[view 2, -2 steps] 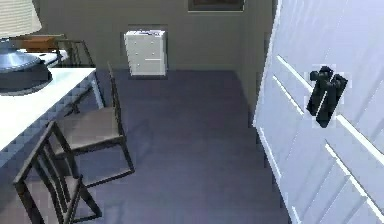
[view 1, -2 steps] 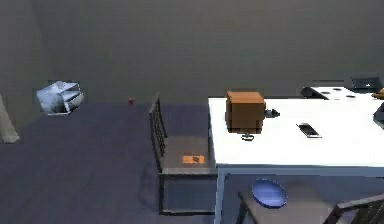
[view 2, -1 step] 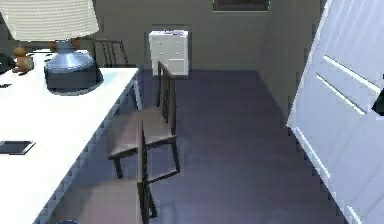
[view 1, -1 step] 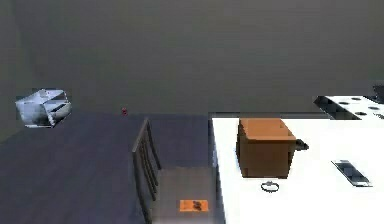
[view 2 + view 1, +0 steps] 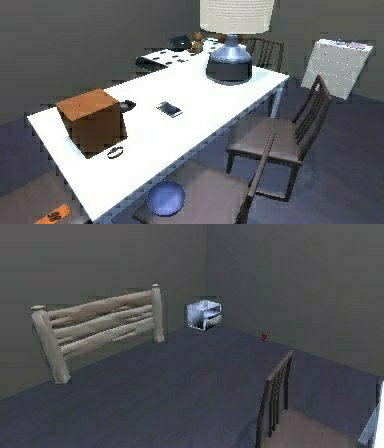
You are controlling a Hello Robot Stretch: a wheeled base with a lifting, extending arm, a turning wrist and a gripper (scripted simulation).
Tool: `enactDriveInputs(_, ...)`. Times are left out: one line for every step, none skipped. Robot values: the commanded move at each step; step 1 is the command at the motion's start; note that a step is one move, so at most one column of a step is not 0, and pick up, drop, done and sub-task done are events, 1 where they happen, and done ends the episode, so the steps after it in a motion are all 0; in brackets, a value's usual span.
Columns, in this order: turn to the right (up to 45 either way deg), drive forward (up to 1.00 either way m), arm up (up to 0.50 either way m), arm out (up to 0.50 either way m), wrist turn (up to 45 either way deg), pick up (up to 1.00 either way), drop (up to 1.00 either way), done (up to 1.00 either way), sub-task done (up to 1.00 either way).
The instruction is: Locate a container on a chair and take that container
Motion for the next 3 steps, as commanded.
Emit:
enactDriveInputs(0.0, 0.0, 0.5, 0.0, 0.0, 0.0, 0.0, 0.0, 0.0)
enactDriveInputs(0.0, 0.0, 0.08, 0.0, 0.0, 0.0, 0.0, 0.0, 0.0)
enactDriveInputs(0.0, 0.0, 0.0, 0.26, 0.0, 0.0, 0.0, 0.0, 0.0)
